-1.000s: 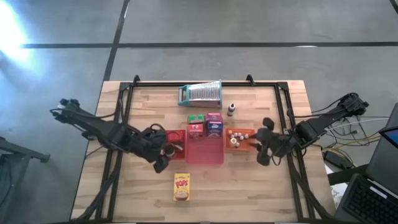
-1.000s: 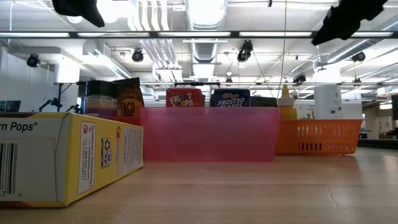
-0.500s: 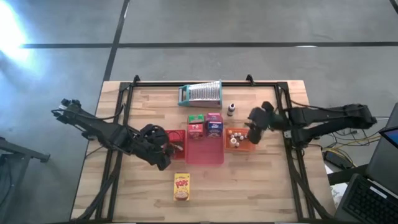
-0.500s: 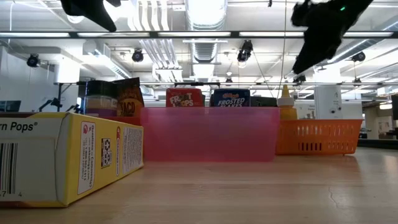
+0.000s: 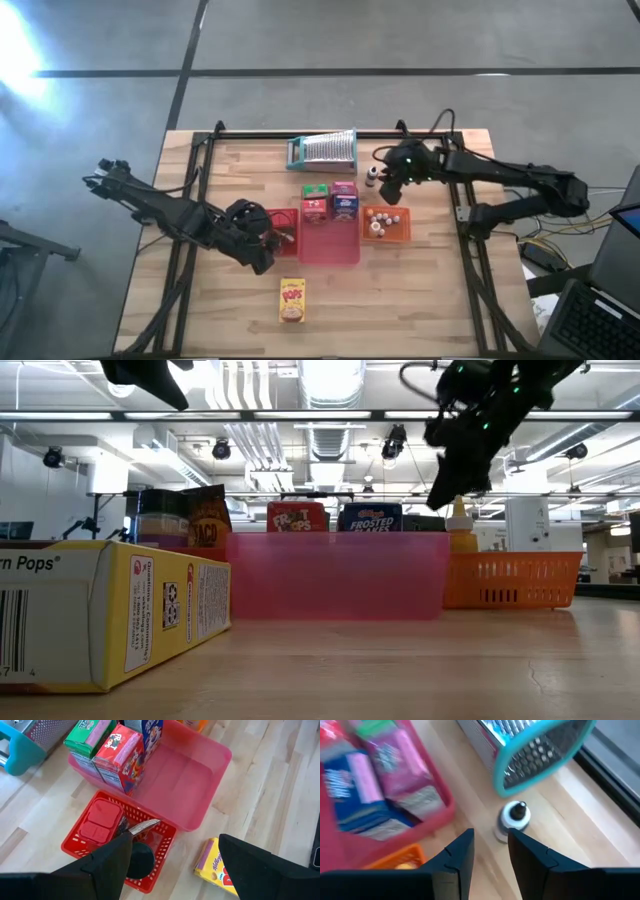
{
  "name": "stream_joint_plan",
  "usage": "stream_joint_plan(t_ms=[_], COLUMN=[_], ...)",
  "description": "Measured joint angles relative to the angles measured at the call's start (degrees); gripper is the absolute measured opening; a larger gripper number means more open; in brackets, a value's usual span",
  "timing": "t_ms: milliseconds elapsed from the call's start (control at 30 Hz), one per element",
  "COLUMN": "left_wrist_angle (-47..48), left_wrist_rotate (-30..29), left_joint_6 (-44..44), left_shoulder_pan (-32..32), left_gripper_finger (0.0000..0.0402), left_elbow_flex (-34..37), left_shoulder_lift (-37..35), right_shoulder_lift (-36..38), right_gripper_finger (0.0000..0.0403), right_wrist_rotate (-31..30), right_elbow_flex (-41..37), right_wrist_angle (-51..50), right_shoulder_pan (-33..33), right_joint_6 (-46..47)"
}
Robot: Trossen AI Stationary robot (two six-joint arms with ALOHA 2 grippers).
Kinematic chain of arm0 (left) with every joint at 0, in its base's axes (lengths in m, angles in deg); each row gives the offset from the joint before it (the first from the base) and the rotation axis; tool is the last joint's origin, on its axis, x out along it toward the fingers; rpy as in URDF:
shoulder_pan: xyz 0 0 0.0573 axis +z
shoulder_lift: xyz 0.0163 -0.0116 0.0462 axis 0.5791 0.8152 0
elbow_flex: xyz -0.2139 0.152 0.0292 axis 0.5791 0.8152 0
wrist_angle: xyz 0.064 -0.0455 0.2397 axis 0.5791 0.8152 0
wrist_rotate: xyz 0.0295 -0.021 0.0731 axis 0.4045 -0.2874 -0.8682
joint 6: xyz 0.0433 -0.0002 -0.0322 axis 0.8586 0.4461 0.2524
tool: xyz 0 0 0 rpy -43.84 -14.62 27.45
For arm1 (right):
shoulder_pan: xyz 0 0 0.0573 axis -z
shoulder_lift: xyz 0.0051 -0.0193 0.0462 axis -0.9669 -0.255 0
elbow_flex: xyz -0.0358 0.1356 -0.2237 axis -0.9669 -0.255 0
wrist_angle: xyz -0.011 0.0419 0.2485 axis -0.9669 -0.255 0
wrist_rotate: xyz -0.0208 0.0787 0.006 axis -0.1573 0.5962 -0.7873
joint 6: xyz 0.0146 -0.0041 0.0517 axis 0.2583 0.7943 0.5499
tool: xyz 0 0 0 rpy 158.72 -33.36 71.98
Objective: Pick & Place Kitchen Items
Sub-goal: Put the large black food coloring bottle into the orange bin
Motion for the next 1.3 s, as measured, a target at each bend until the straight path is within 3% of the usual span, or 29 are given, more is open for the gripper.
stream_joint_plan(t_ms=[267, 600, 1000, 1300], left_wrist_angle=[0.0, 0.2, 0.1, 0.1], left_wrist_rotate=[0.0, 0.0, 0.0, 0.1], left_joint_6=[1.0, 0.9, 1.2, 1.1], left_shoulder_pan=[0.0, 0.0, 0.1, 0.1], left_gripper_finger=[0.0303, 0.0303, 0.0303, 0.0303], left_elbow_flex=[0.1, 1.0, 1.0, 1.0], left_shoulder_lift=[0.0, 0.0, 0.0, 0.0], right_shoulder_lift=[-8.2, -12.9, -10.6, -11.0], right_gripper_finger=[0.0144, 0.0169, 0.018, 0.0155], right_wrist_rotate=[0.3, -0.1, -1.5, -4.4], right_elbow_flex=[1.6, 2.1, 2.1, 2.1], right_wrist_angle=[2.8, 6.6, 3.7, 4.7], right_shoulder_pan=[2.6, 3.7, 4.2, 4.7], right_joint_6=[-2.3, -3.2, -3.1, -3.1])
